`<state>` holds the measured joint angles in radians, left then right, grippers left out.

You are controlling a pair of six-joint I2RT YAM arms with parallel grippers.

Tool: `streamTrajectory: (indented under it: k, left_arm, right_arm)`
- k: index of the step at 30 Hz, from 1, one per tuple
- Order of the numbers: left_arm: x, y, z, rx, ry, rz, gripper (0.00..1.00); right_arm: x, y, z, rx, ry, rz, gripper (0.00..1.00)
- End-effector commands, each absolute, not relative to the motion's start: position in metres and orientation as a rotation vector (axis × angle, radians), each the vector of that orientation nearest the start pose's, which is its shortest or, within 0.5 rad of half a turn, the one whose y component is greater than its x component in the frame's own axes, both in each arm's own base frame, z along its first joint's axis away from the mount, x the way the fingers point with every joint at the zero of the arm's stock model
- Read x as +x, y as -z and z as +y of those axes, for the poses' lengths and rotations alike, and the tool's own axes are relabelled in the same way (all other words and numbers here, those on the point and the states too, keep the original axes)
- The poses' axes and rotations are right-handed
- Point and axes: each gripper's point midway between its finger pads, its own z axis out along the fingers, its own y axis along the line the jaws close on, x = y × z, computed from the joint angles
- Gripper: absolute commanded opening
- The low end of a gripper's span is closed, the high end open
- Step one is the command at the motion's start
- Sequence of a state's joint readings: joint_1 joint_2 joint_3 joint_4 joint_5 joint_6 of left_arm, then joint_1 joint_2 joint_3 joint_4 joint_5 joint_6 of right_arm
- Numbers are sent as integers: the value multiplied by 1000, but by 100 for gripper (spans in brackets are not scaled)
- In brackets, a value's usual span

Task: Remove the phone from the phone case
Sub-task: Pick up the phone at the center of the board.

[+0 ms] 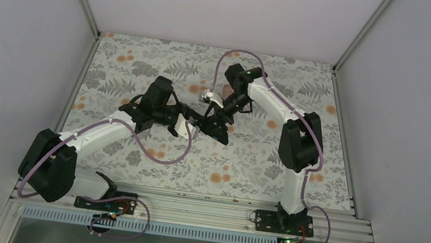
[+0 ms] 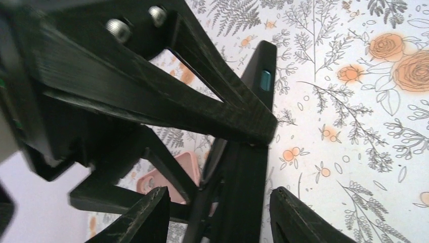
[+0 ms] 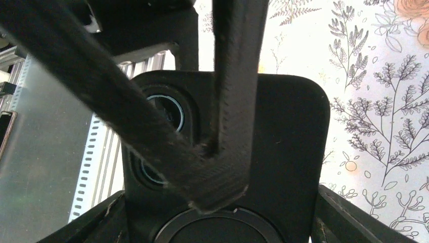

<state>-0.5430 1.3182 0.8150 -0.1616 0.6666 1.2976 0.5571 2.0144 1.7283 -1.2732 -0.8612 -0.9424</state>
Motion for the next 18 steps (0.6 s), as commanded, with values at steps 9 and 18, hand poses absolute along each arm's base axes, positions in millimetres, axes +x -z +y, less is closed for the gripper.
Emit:
streamTrajectory:
  k: [9,18]
  left_arm:
    - [249,-174,-280,1889,330,968,39]
    - [255,-172,-280,1892,296,981,12]
  right_arm:
    - [246,-194,324,-1822,-1285,1869,60]
    - [242,-193,329,-1834,-1292,1875,60]
